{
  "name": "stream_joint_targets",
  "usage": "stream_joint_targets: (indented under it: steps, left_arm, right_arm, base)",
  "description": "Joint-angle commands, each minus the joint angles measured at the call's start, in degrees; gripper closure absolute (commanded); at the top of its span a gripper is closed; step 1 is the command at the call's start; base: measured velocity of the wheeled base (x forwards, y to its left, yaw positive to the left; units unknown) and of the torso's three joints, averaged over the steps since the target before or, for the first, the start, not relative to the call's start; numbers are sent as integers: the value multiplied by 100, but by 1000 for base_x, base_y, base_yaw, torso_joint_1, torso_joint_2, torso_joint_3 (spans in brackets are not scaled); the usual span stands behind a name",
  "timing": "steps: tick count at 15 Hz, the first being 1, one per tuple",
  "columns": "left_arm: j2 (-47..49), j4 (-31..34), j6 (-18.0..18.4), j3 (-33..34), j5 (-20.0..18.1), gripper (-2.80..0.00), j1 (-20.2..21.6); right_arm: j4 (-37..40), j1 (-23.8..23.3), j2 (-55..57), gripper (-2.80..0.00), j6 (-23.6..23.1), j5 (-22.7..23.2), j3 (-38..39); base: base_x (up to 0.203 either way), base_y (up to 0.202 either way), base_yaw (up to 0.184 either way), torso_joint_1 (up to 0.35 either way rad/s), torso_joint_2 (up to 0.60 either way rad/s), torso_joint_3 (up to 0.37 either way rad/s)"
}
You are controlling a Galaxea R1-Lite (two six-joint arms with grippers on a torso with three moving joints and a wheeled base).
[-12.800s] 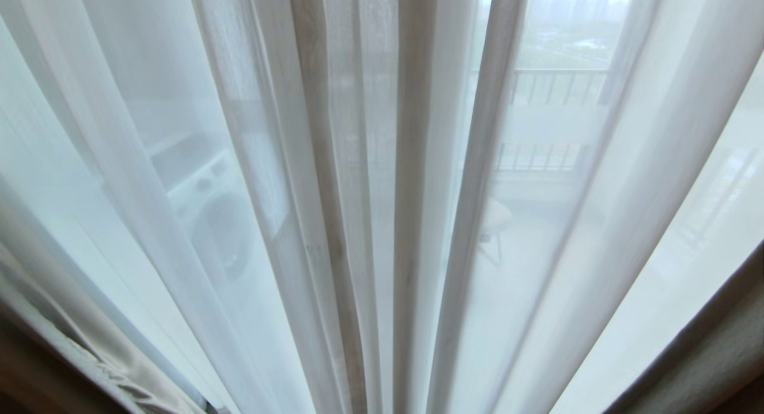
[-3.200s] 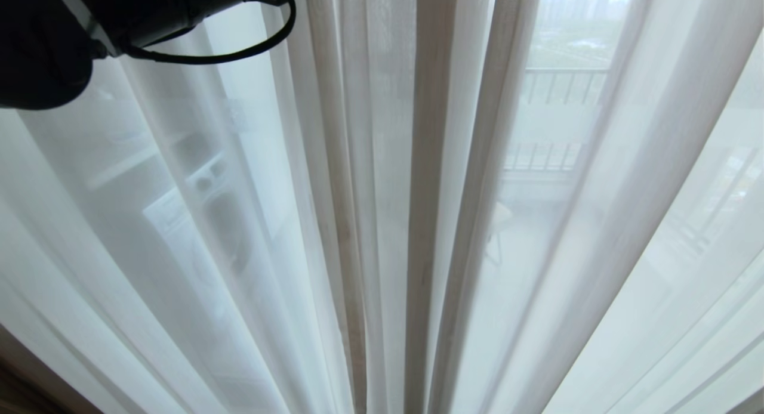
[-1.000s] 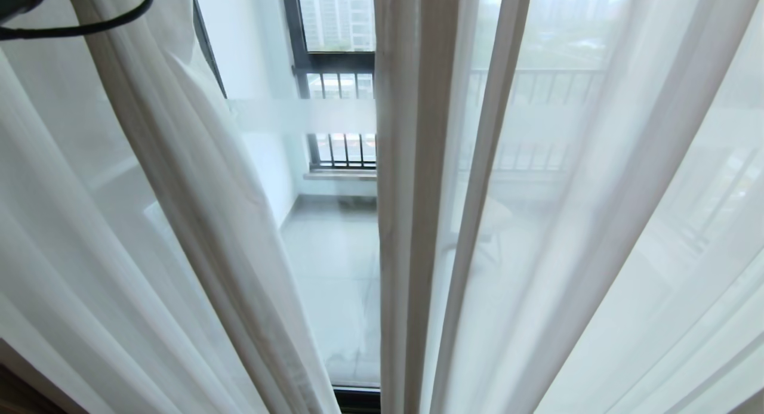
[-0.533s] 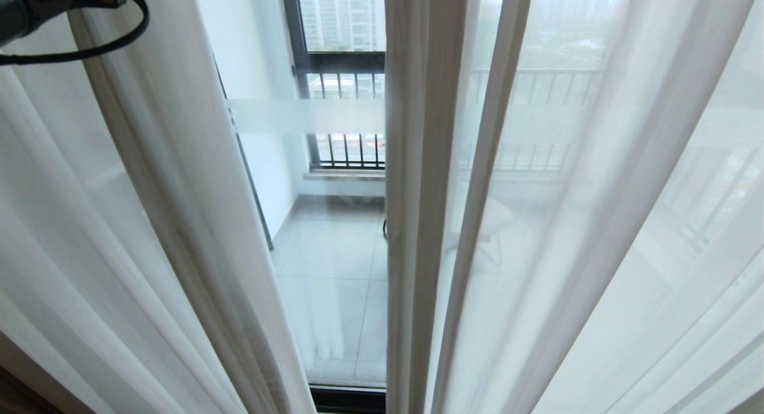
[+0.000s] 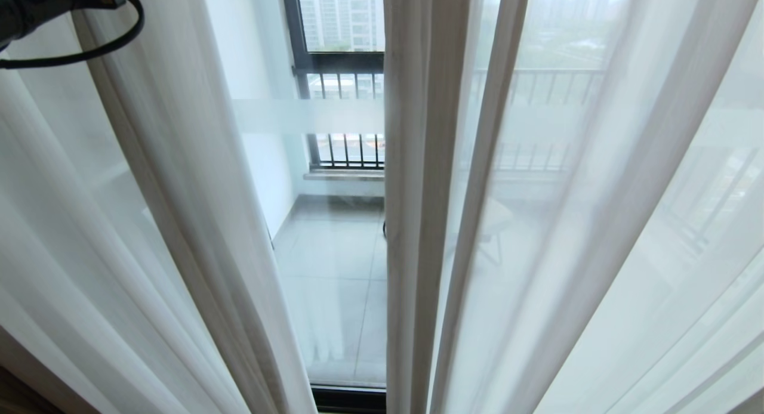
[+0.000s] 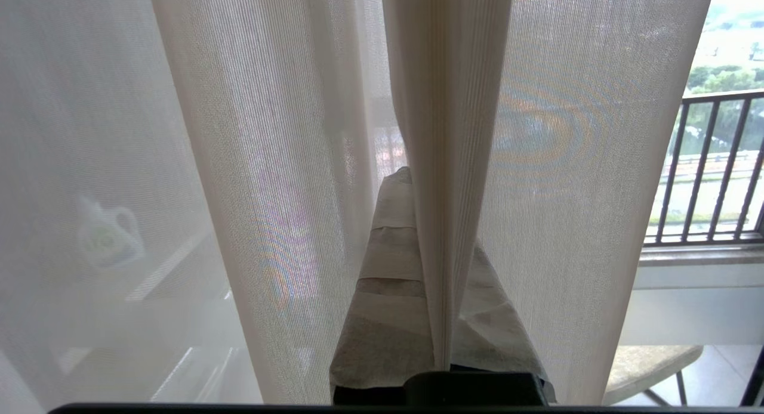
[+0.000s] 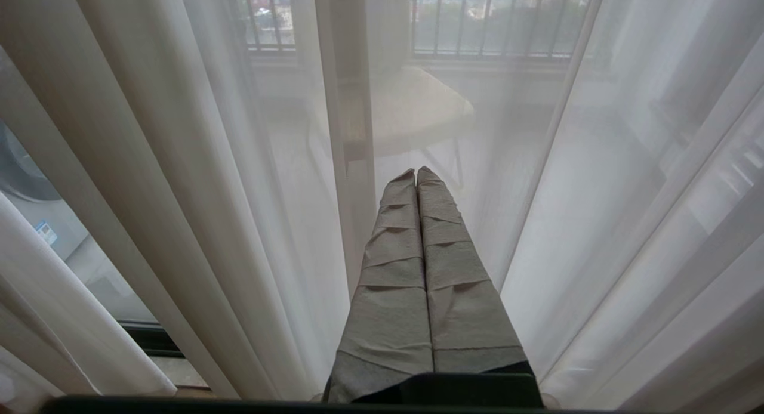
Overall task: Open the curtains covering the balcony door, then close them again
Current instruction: Pull the inner curtains open on both sides
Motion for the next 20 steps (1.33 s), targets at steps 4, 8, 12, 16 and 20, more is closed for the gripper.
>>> stream_joint_targets:
  steps: [4, 8, 12, 16, 20]
  left_arm:
    - [12, -18, 3, 114, 14, 0, 1]
    - [3, -26, 3, 174, 14, 0, 1]
    - [3, -35, 3, 228, 14, 0, 1]
    - [12, -35, 3, 228, 14, 0, 1]
    - [11, -44, 3, 228, 14, 0, 1]
  right_arm:
    - [-2, 0, 0, 0, 2, 0, 0]
    - [-2, 0, 0, 0, 2, 0, 0]
    - [-2, 0, 0, 0, 2, 0, 0]
    - [-2, 0, 0, 0, 2, 0, 0]
    - [-2, 0, 0, 0, 2, 0, 0]
  base:
    - [0, 0, 0, 0, 0, 0]
    - [0, 0, 0, 0, 0, 0]
    - [1, 129, -7, 1, 3, 4]
    - [0, 193, 1, 1, 1, 5]
    - [0, 190, 1, 3, 2, 2]
